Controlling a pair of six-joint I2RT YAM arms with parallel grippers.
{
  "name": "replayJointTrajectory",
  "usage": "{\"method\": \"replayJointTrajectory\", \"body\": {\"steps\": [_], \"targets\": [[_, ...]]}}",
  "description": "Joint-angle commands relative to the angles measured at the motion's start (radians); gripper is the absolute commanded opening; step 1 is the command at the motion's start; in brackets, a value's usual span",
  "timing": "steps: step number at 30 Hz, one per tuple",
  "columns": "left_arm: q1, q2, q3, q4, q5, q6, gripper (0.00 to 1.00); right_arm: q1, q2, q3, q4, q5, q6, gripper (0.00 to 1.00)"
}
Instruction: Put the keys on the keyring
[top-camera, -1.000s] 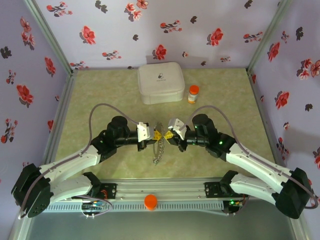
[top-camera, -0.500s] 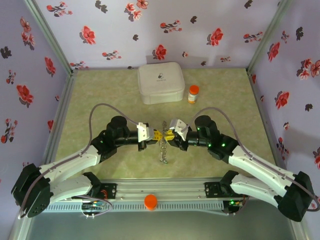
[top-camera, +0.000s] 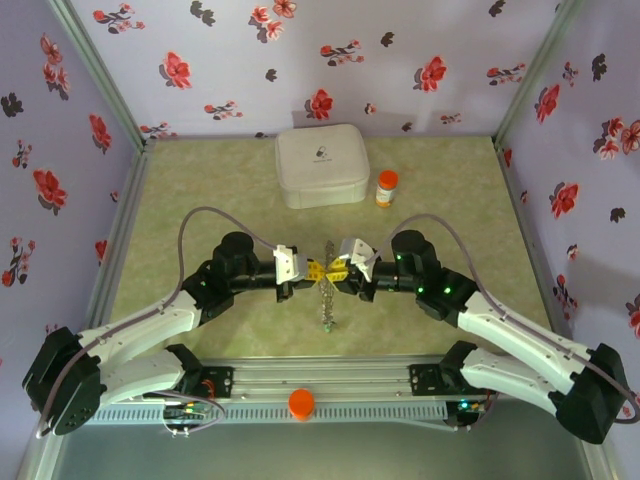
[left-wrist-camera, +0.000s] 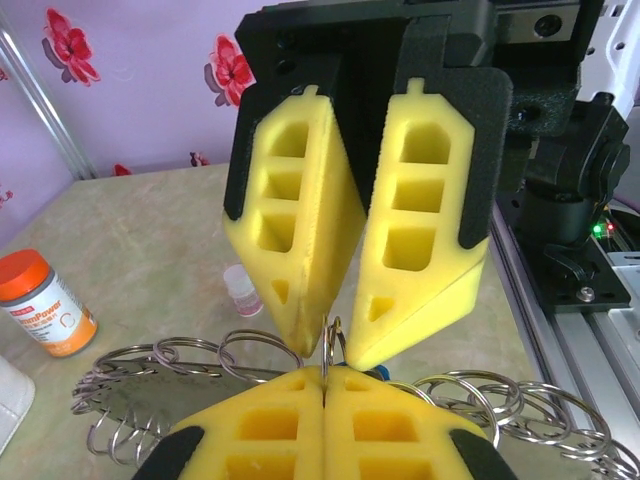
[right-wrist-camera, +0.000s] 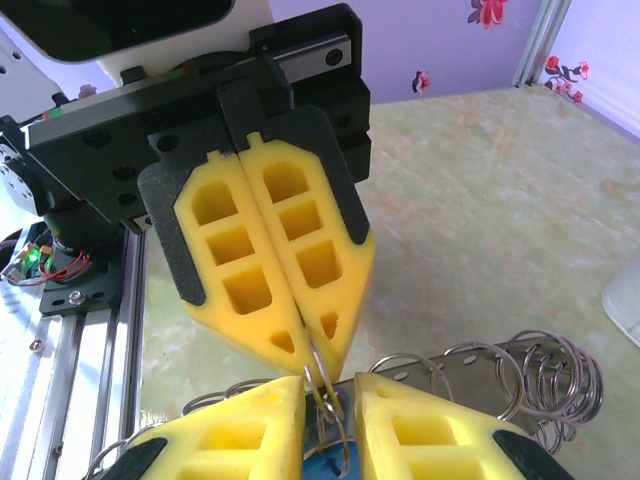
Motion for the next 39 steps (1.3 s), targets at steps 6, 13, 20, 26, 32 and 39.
{"method": "replayJointTrajectory", "body": {"steps": [6, 13, 20, 26, 32, 39], "targets": [[-0.008, -0.015, 0.032, 0.031, 0.024, 0.002, 0.0, 0.005, 0.026, 0.033, 0.02, -0.049, -0.011, 0.05], [-0.008, -0.033, 0.059, -0.1, -0.055, 0.087, 0.35, -0.001, 0.072, 0.154, -0.229, -0.039, -0.148, 0.0], [-0.009, -0.021, 0.095, -0.227, -0.059, 0.13, 0.27, 0.0, 0.16, 0.303, -0.458, -0.031, -0.242, 0.0], [-0.011, -0.011, 0.105, -0.245, -0.054, 0.141, 0.18, 0.0, 0.19, 0.354, -0.476, -0.067, -0.27, 0.0], [-0.012, -0.002, 0.098, -0.211, -0.046, 0.123, 0.14, 0.006, 0.215, 0.369, -0.465, -0.085, -0.27, 0.0], [-0.012, -0.006, 0.09, -0.192, -0.039, 0.115, 0.07, 0.015, 0.227, 0.373, -0.467, -0.076, -0.273, 0.0]]}}
